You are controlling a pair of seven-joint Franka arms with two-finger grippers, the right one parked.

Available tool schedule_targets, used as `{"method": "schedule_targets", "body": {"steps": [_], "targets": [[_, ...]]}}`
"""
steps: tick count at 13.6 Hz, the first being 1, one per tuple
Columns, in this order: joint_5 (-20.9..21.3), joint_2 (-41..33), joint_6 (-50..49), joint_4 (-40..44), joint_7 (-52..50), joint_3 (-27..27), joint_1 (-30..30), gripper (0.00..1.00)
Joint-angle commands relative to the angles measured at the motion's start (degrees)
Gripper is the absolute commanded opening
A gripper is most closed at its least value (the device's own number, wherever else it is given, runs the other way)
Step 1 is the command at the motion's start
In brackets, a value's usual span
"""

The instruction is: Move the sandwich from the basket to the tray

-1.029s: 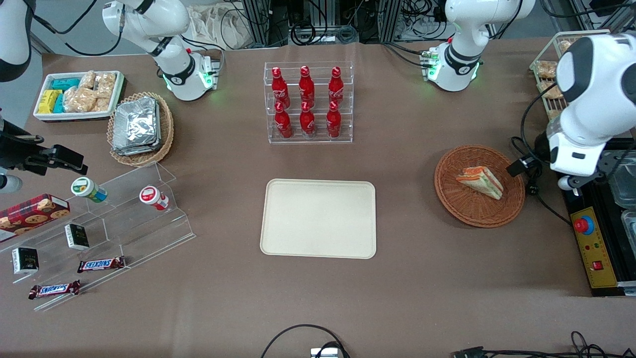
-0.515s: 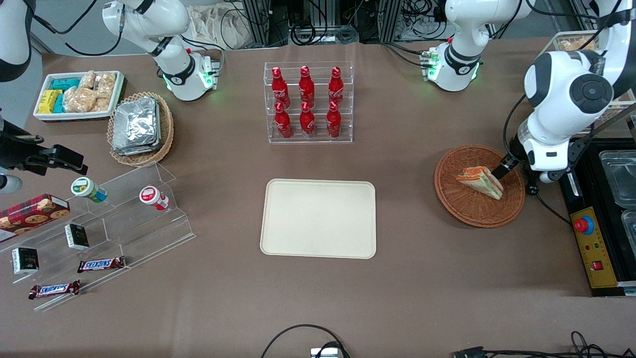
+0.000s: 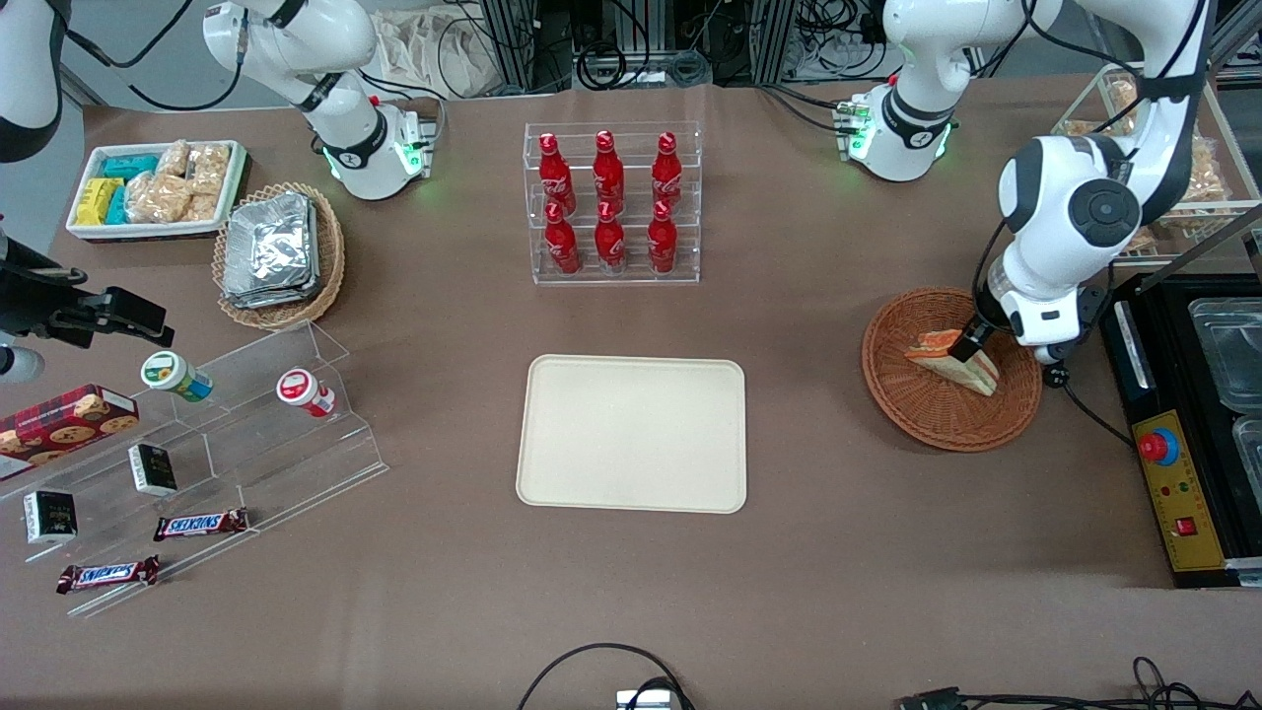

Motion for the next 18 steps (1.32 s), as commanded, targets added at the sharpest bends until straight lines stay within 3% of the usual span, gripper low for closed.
{"method": "schedule_targets", "body": {"steps": [1,12,14,18], "targets": [[0.99,0.81,4.9,-2.75,-1.71,-0.07,0.29,1.0],[1.69,5.82,10.45,-3.02,-1.62,0.28,0.64,1.0],[1.78,6.17,10.81,-2.85,-1.36,0.45,0.73,0.94],[4.33,7.93,10.81,-1.71,-1.27,0.46,0.73,0.9]]}}
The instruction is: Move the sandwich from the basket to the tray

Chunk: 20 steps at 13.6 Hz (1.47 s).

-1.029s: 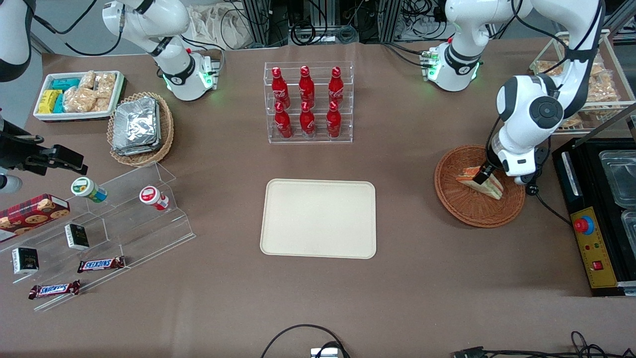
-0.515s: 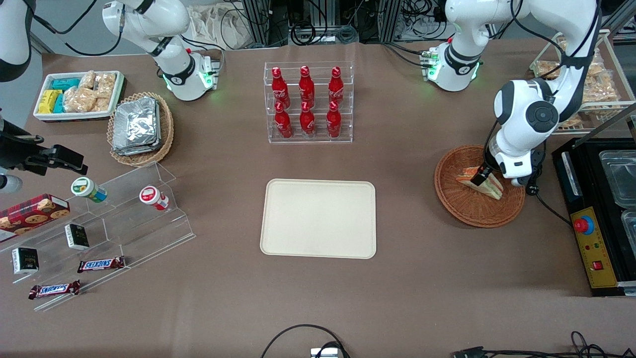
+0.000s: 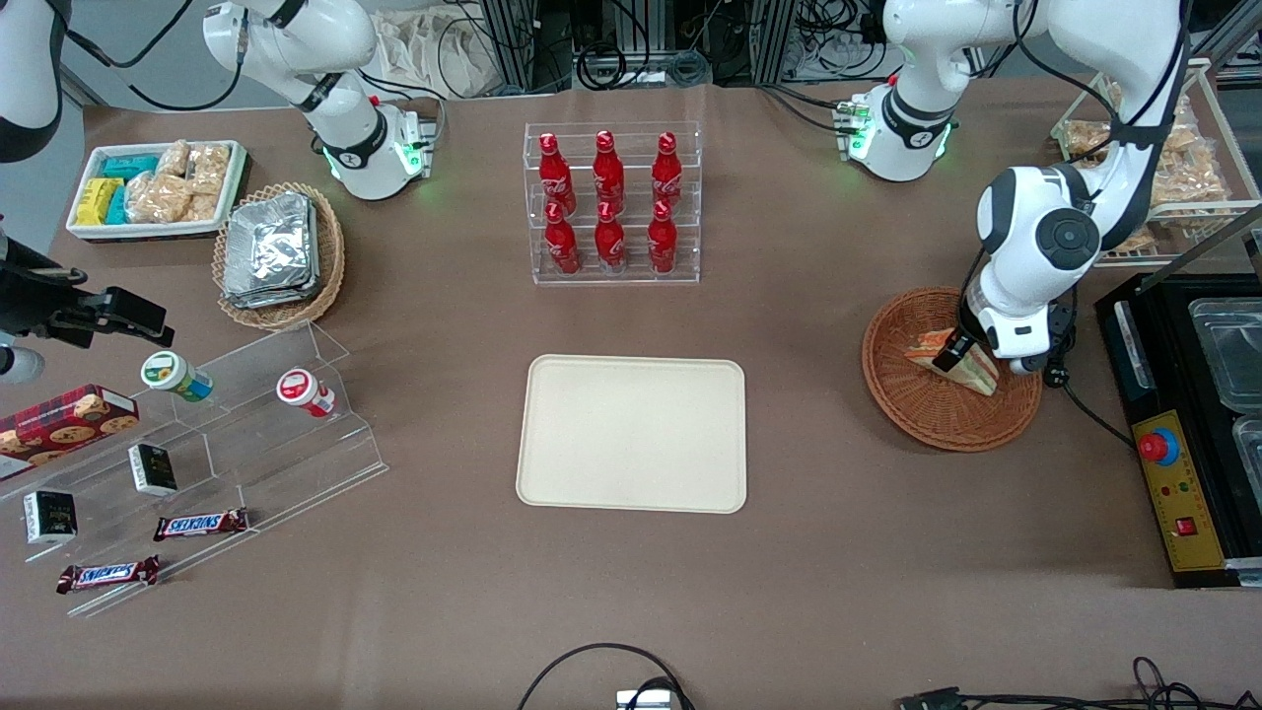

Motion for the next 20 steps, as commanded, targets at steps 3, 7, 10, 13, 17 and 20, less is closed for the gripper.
{"method": "schedule_targets", "body": {"steps": [3,7,10,13,17,20], "targets": [[1.84,1.77,1.6,1.03,-0.65,0.11,0.31,0.37],[1.93,1.33,0.99,2.26,-0.47,0.02,0.22,0.06],[5.08,-0.68,-7.67,6.45,-0.39,-0.24,-0.13,0.05],[5.8,-2.27,-21.03,15.06,3.63,-2.08,-0.66,0.06],[4.57,-2.18,-33.01,26.67,19.51,-4.37,-0.66,0.08],[0.28,-2.1,-34.87,31.34,33.06,-5.95,-0.66,0.08]]}}
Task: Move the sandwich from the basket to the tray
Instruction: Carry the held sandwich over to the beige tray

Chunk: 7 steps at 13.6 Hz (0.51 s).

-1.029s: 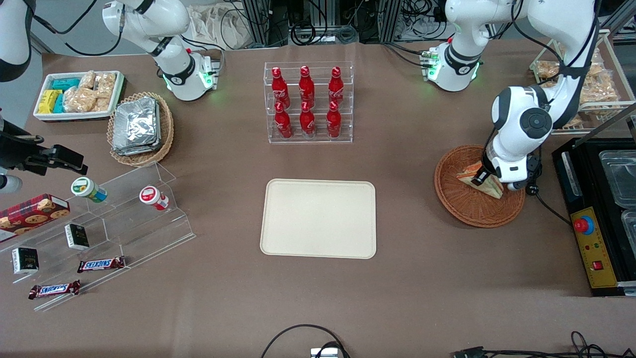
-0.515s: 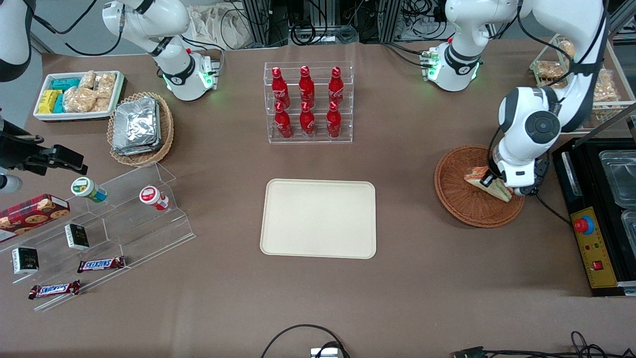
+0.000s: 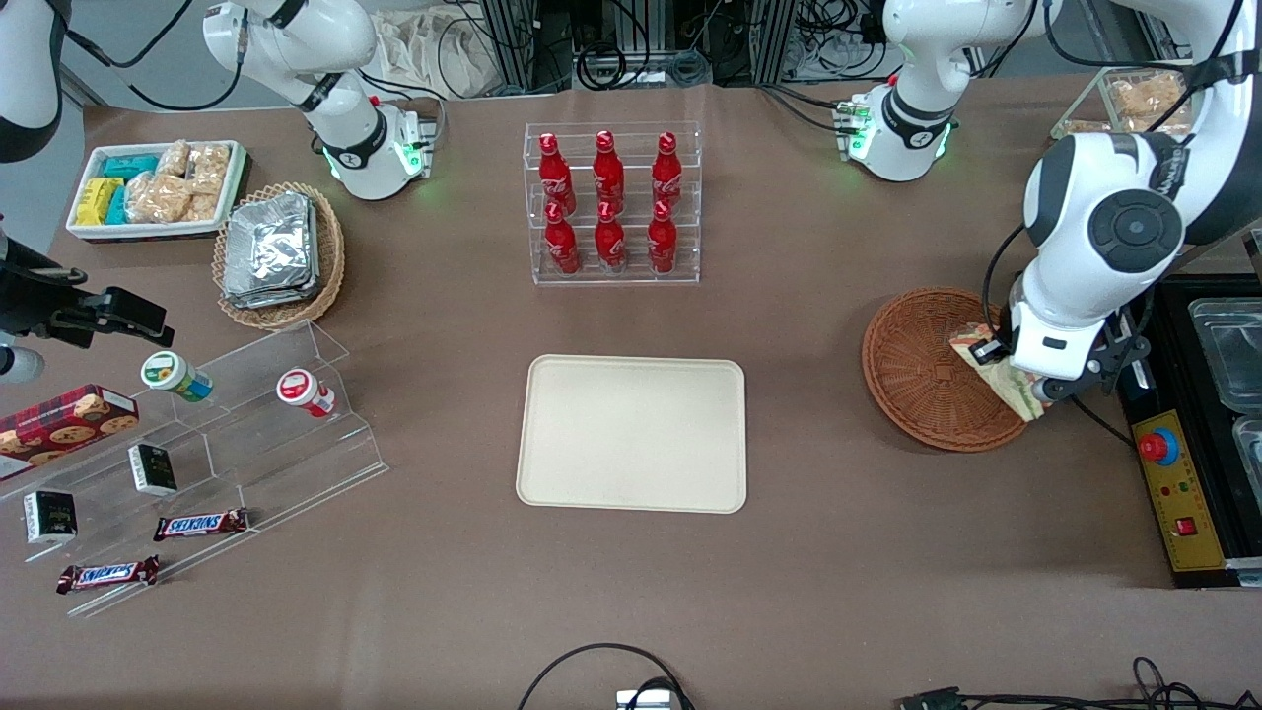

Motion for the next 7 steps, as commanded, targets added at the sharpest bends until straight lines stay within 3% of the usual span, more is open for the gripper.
{"method": "schedule_targets", "body": {"steps": [1,4,7], "targets": [[-3.31,0.59,-1.91,4.09,11.65,-1.67,0.07,0.08],[-3.93,0.5,-1.56,5.24,19.94,-4.22,0.16,0.08],[-5.6,2.25,-1.29,7.43,19.08,-9.31,0.16,0.09]]}}
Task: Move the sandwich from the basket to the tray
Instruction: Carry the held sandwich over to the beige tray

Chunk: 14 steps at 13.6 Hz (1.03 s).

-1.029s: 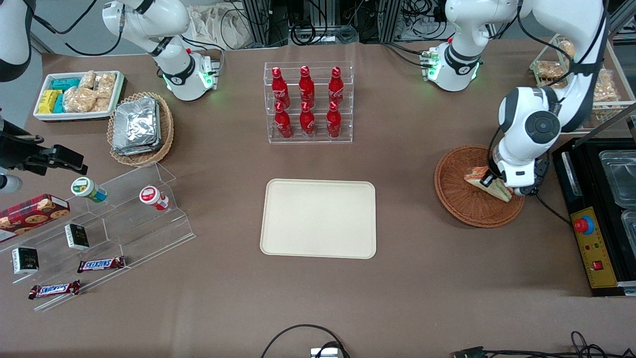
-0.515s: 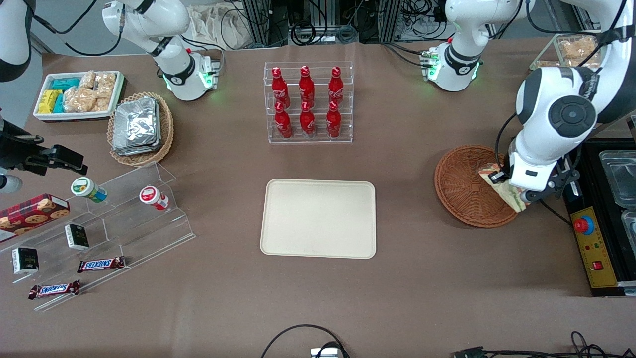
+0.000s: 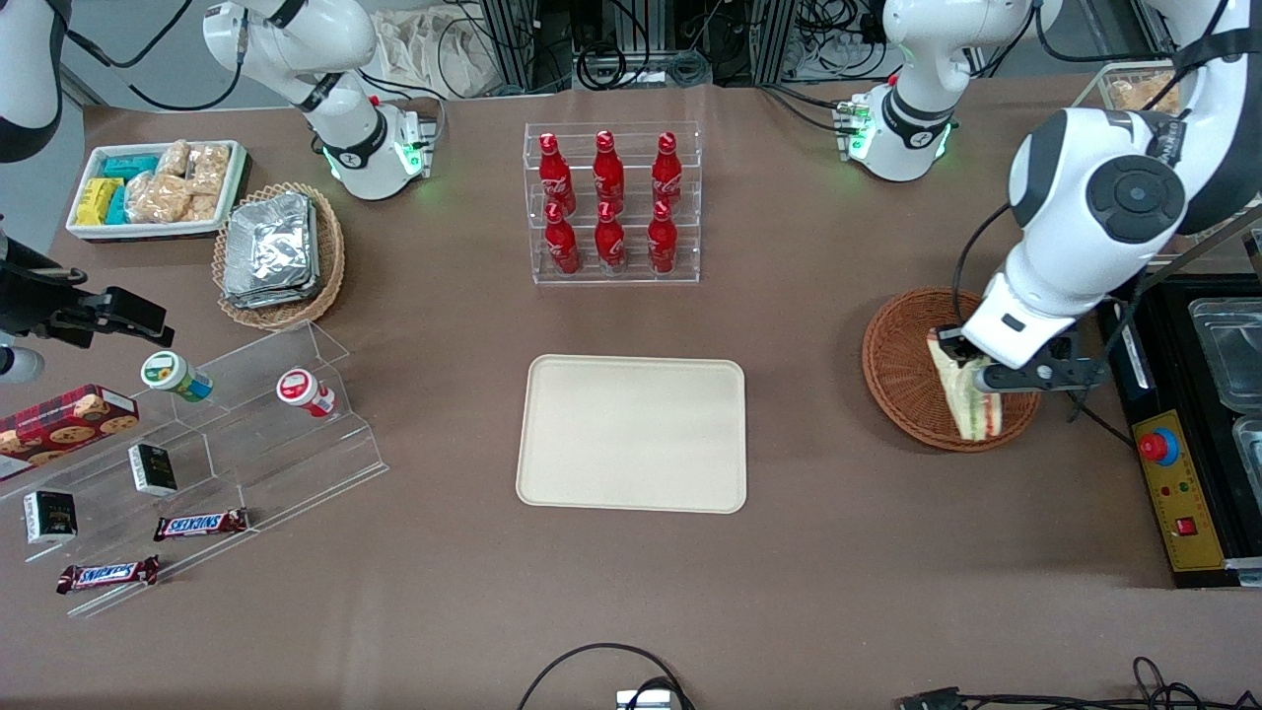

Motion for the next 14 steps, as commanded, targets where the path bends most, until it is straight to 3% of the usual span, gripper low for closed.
{"method": "schedule_targets", "body": {"steps": [1,8,11,14], "targets": [[-0.79,2.51,-1.03,3.17,0.78,-3.71,0.09,0.09],[0.53,11.56,1.16,9.94,-5.0,-11.79,-1.13,0.12],[7.1,16.91,6.77,11.26,-15.18,-11.98,-6.84,0.12],[10.98,22.54,12.14,11.88,-21.01,-11.98,-10.44,0.12]]}}
